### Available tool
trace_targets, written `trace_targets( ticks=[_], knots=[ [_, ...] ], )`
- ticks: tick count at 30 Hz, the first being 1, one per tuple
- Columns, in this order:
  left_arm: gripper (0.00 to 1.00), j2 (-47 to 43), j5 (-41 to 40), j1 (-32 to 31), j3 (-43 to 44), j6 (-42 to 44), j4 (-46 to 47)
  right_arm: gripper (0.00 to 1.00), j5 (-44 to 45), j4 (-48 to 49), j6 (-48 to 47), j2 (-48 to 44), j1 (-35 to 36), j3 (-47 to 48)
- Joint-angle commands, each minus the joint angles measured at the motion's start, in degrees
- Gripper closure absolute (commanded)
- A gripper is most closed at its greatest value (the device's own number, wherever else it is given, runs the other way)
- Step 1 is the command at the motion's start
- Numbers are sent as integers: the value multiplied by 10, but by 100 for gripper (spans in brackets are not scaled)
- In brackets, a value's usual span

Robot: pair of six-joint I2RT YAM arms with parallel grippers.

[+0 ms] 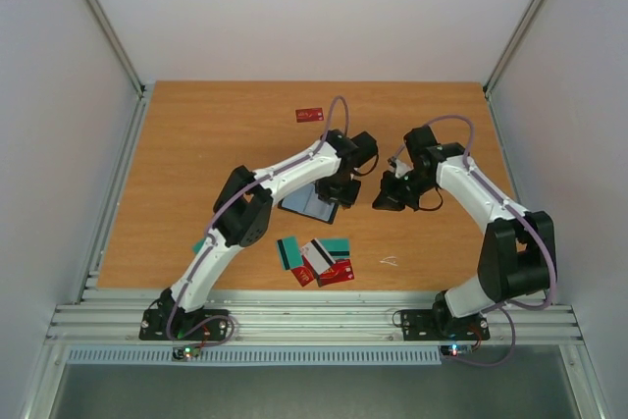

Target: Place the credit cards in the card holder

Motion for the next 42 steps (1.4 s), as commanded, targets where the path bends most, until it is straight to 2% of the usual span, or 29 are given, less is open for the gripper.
trace_targets(
  ticks=[1,6,11,14,19,30,42],
  knots=[
    [57,-60,129,0,-27,-8,98,99,-12,1,16,-24,-4,16],
    [45,-166,107,18,-86,8,119,99,1,6,29,-48,-4,23],
    [38,-272,81,50,-215,28,146,99,-2,14,31,-58,-4,6],
    [37,-308,106,78,-292,44,189,98,-3,21,50,-63,-4,-8],
    [41,-275,152,108,-300,89,202,98,-5,31,61,-66,-4,-27],
    [53,-145,153,116,-237,137,187,98,15,20,76,-88,-4,-34],
    [55,-109,300,100,-255,70,266,98,31,8,71,-90,-4,-33]
  ],
)
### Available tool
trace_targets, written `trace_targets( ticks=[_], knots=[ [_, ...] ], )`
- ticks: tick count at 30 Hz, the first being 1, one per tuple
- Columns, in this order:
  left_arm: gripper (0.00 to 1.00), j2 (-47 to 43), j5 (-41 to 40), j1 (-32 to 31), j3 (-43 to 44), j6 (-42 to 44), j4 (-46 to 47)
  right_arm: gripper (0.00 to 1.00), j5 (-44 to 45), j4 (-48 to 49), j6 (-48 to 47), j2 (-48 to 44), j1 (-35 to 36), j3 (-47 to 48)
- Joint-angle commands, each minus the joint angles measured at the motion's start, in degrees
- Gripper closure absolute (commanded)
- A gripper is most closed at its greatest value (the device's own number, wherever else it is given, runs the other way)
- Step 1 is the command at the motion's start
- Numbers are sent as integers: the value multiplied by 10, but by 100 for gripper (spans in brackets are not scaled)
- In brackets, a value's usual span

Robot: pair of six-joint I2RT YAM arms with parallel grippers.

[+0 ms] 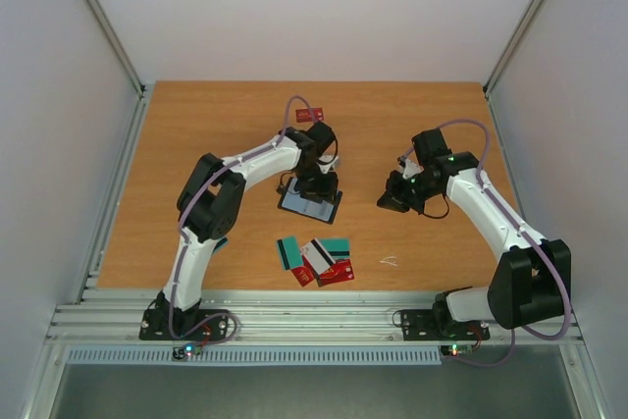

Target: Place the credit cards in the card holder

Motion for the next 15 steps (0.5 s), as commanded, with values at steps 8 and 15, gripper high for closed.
trace_targets(
  ticks=[8,15],
  knots=[
    [55,-68,84,-9,-18,-39,50,98,3,-16,-12,0,-4,-3],
    [47,-181,-39,-5,-85,13,-44,97,-29,6,-15,-16,-4,-41]
  ],
)
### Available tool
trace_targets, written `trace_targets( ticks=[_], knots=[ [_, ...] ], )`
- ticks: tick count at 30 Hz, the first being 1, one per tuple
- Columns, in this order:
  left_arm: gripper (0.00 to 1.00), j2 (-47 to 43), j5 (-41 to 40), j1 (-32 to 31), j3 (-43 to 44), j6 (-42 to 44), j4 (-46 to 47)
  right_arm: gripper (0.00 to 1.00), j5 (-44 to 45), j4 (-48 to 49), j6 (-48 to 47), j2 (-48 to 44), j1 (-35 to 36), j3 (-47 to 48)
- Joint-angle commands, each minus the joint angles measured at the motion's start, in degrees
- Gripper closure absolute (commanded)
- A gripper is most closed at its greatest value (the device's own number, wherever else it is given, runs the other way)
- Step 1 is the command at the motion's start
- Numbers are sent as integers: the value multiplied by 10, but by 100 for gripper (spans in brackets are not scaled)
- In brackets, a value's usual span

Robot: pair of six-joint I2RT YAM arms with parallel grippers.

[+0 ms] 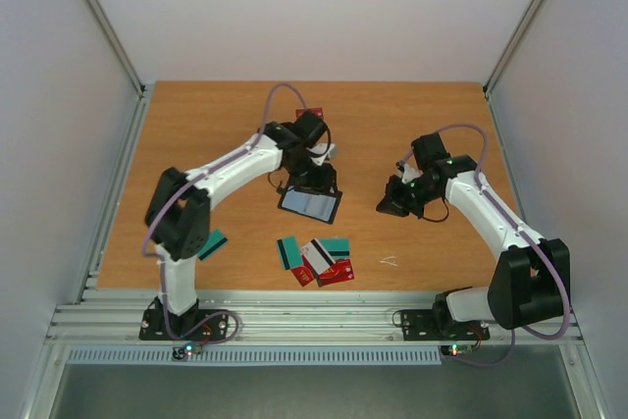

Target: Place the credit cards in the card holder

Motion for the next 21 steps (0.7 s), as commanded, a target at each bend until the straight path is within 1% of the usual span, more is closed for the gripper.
trace_targets(
  ticks=[1,5,10,14,21],
  knots=[
    [47,-74,-74,4,-54,36,-68,98,-22,7,-2,-18,-3,-41],
    [46,-107,-90,3,-139,30,-49,97,-36,28,13,-19,-2,-69],
    [46,-105,-136,-1,-192,10,-44,97,-39,31,11,-10,1,-68],
    [47,-91,-161,-6,-214,-6,-31,98,-37,32,10,-6,2,-68],
    [45,-60,-229,-43,-208,-30,-16,97,-39,23,3,-9,3,-71]
  ],
)
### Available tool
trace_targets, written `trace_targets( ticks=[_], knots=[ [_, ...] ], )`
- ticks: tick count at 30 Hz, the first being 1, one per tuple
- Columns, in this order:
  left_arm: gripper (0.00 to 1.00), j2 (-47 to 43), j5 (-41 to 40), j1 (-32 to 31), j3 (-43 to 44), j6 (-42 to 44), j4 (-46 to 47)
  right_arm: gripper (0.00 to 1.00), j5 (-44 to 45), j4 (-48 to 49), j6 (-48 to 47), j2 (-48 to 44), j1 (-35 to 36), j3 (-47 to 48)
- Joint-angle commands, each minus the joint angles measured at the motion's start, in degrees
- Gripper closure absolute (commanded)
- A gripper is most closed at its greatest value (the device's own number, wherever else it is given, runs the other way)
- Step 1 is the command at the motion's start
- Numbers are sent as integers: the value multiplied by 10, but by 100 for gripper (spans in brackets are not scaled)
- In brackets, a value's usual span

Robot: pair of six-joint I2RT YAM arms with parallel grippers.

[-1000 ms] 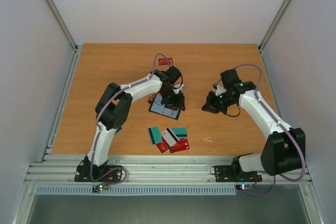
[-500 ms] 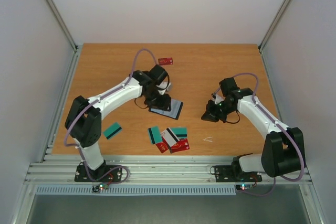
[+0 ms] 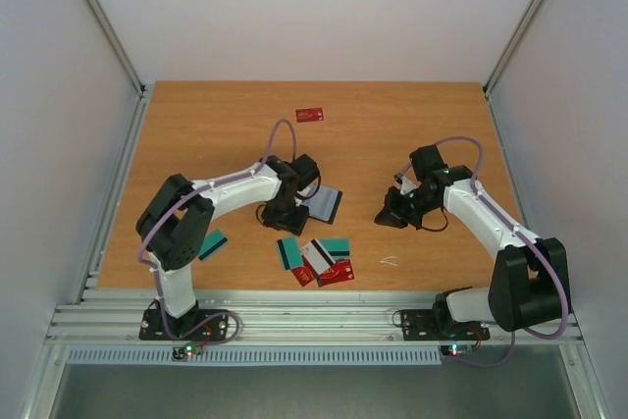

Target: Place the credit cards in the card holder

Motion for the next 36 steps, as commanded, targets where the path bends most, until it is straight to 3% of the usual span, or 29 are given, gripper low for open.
trace_targets(
  ticks=[1,16,25,36],
  knots=[
    [45,24,-58,-17,2,-26,24,98,-7,-7,-5,-4,2,1],
    [46,60,-68,-61,-60,-28,66,98,-20,-23,-53,-6,2,-5],
    [46,-31,-80,-81,-186,-102,80,98,-51,-20,-77,3,2,0],
    [47,-78,-82,-117,-220,-185,62,98,-100,1,-100,28,2,0]
  ],
)
